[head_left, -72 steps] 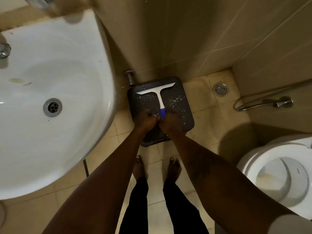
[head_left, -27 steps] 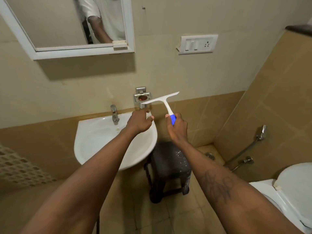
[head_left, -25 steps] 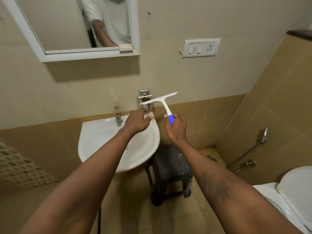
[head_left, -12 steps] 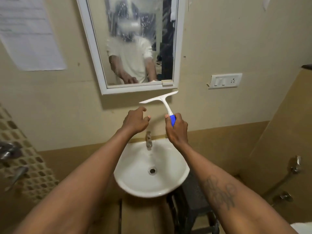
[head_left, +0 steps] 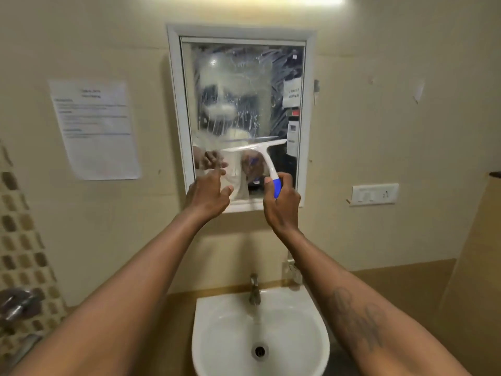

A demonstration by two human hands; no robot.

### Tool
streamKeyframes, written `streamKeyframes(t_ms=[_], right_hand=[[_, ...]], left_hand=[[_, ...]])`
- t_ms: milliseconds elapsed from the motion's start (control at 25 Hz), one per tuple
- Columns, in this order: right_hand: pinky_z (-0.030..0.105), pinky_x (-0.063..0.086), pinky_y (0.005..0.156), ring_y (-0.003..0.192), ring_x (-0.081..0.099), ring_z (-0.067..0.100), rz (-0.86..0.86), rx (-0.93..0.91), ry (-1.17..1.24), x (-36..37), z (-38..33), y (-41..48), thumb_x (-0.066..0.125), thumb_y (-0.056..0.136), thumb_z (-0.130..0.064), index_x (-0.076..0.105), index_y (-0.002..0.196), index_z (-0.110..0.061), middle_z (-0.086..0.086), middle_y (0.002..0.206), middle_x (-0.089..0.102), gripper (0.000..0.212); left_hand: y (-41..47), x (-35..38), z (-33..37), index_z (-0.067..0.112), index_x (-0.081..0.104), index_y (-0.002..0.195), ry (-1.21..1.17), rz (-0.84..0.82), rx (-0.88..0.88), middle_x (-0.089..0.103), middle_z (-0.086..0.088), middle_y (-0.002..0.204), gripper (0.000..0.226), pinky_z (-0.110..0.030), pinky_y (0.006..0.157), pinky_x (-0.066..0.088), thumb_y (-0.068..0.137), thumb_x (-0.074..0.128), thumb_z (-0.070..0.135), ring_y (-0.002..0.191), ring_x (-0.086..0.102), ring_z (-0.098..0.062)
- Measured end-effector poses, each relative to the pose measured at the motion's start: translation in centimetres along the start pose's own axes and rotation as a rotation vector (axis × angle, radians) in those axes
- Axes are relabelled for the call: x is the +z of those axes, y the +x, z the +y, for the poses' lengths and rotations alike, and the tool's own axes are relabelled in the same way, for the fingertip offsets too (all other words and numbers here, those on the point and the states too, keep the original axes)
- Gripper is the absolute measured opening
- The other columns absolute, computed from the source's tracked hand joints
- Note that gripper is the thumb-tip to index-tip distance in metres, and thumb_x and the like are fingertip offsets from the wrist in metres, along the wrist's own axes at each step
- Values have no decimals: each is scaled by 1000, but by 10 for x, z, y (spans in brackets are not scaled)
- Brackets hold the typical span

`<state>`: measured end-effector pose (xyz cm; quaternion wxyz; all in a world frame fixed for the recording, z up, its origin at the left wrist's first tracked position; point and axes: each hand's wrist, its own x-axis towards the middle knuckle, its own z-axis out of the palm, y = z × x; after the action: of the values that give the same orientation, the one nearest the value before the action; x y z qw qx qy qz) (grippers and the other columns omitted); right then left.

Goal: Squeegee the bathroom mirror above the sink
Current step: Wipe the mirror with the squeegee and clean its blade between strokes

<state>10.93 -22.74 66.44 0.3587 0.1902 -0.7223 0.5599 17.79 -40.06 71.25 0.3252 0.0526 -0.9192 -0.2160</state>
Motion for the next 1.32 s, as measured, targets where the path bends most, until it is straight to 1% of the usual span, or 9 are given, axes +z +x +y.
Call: streamKeyframes(t_ms=[80, 200, 400, 520, 760, 880, 1040, 1200, 1320], right_hand=[[32, 45, 56, 63, 55, 19, 27, -29, 37, 6, -9, 30, 53, 106, -37, 53, 104, -19, 1, 73, 56, 18], [35, 49, 58, 64, 57, 18, 66, -81, 59, 12, -22, 66, 51, 105, -40, 56, 105, -19, 0, 74, 57, 21], [32, 51, 64, 70, 61, 16, 115, -125, 91, 13, -39, 123, 49, 106, -39, 58, 108, -18, -1, 80, 62, 23], [39, 54, 71, 73, 61, 18, 162, -129, 68, 15, -52, 158, 49, 105, -39, 55, 109, -17, 3, 84, 62, 23], [49, 54, 79, 80, 65, 32, 216, -162, 11, 24, -67, 216, 46, 106, -39, 55, 116, -11, 13, 87, 66, 32], [41, 49, 76, 84, 65, 36, 221, -181, -40, 37, -66, 222, 42, 106, -41, 55, 122, -11, 14, 86, 68, 36], [46, 54, 76, 84, 67, 37, 166, -176, -22, 44, -62, 225, 39, 108, -38, 51, 124, -11, 16, 90, 70, 34], [34, 45, 60, 74, 67, 30, 200, -164, 27, 56, -74, 224, 38, 109, -34, 50, 121, -9, 8, 80, 67, 31], [33, 44, 61, 72, 64, 25, 206, -138, 17, 63, -74, 224, 37, 110, -34, 48, 124, -7, 7, 81, 66, 33]], left_hand=[[17, -17, 5, 26, 54, 140, 32, 61, 44, 60, -2, 143, 49, -46, 109, 47, 94, 64, 37, 133, 55, -29], [43, -39, 14, 22, 57, 135, 60, 136, 85, 64, -3, 134, 44, -44, 105, 50, 95, 64, 37, 125, 60, -26], [82, -72, 33, 17, 58, 131, 120, 256, 127, 66, -10, 124, 44, -46, 99, 52, 94, 64, 41, 115, 62, -32], [107, -91, 41, 17, 59, 126, 140, 303, 154, 67, -11, 119, 41, -44, 97, 52, 93, 66, 39, 114, 62, -33], [146, -113, 46, 12, 55, 137, 199, 347, 205, 64, -12, 133, 54, -47, 108, 46, 92, 66, 38, 126, 58, -33], [159, -118, 47, 11, 55, 137, 197, 379, 217, 65, -14, 132, 54, -47, 108, 46, 91, 66, 37, 124, 59, -34], [167, -117, 46, 11, 56, 136, 212, 390, 242, 65, -12, 131, 54, -44, 107, 46, 90, 66, 36, 123, 59, -33], [172, -117, 40, 11, 58, 134, 211, 391, 256, 67, -12, 127, 51, -46, 107, 48, 90, 66, 35, 121, 60, -33], [176, -118, 35, 11, 58, 132, 227, 402, 257, 67, -12, 127, 49, -46, 106, 47, 90, 67, 35, 121, 60, -34]])
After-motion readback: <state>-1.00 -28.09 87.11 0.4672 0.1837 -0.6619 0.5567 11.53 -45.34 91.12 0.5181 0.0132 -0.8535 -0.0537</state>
